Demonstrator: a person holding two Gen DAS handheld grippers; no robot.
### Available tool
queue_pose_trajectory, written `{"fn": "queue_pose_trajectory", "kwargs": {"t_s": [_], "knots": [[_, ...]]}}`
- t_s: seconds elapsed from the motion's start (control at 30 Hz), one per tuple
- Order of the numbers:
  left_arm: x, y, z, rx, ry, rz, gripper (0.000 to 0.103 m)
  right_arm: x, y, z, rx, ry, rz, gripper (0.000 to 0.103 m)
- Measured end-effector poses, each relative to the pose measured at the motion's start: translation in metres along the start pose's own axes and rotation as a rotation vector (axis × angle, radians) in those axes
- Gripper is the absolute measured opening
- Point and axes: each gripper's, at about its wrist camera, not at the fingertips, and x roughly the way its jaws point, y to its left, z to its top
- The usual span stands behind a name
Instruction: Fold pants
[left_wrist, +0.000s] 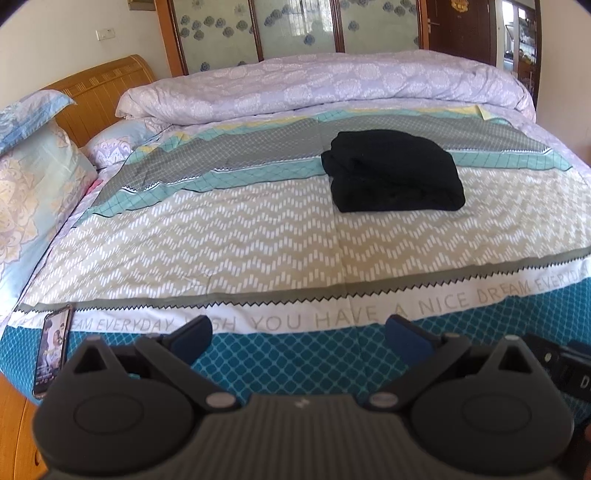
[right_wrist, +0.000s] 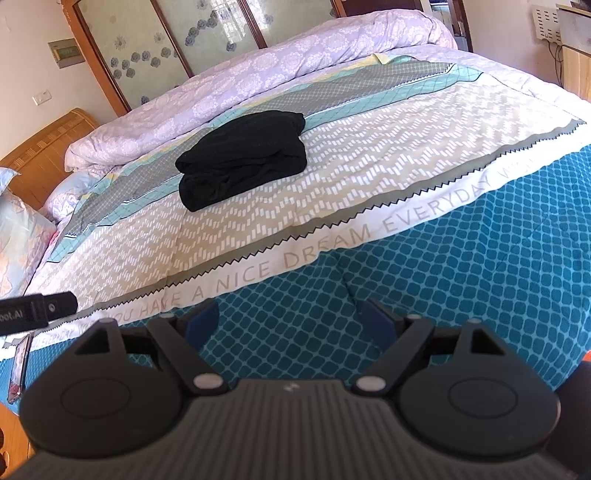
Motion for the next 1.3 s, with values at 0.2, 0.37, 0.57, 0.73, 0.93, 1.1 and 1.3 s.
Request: {"fn": "queue_pose_trajectory", "kwargs": {"t_s": [0.2, 0.37, 0.57, 0.73, 0.93, 1.1, 1.3], "knots": [[0.0047, -0.0020, -0.0042, 0.012, 0.030, 0.003, 0.103, -0.0004, -0.0008, 0.0004, 0.003, -0.004, -0.004, 0.087], [0.0061, -0.0020, -0.0050, 0.015, 0.040, 0.009, 0.103, -0.0014, -0.0004, 0.0006, 0.002, -0.010, -0.005, 0.087], [0.0070, -0.0018, -0.0057, 0.017, 0.046, 0.008, 0.103, -0.0032, 0.0002, 0.0011, -0.002, -0.024, -0.009, 0.087], [0.0079, -0.0005, -0.0060, 0.010, 0.051, 0.002, 0.103, -0.0031, 0.0002, 0.0014, -0.003, -0.025, -0.011, 0.087], [0.0087, -0.0006, -0.0063, 0.009, 0.055, -0.001, 0.103, -0.0033, 0.0005, 0.0015, -0.002, -0.027, -0.011, 0.087], [0.0085, -0.0009, -0.0063, 0.007, 0.057, -0.002, 0.103, -0.0044, 0.0000, 0.0020, -0.003, -0.038, -0.014, 0.087], [0.0097, -0.0027, -0.0071, 0.012, 0.062, -0.004, 0.103, -0.0055, 0.0004, 0.0024, -0.007, -0.046, -0.013, 0.087]]}}
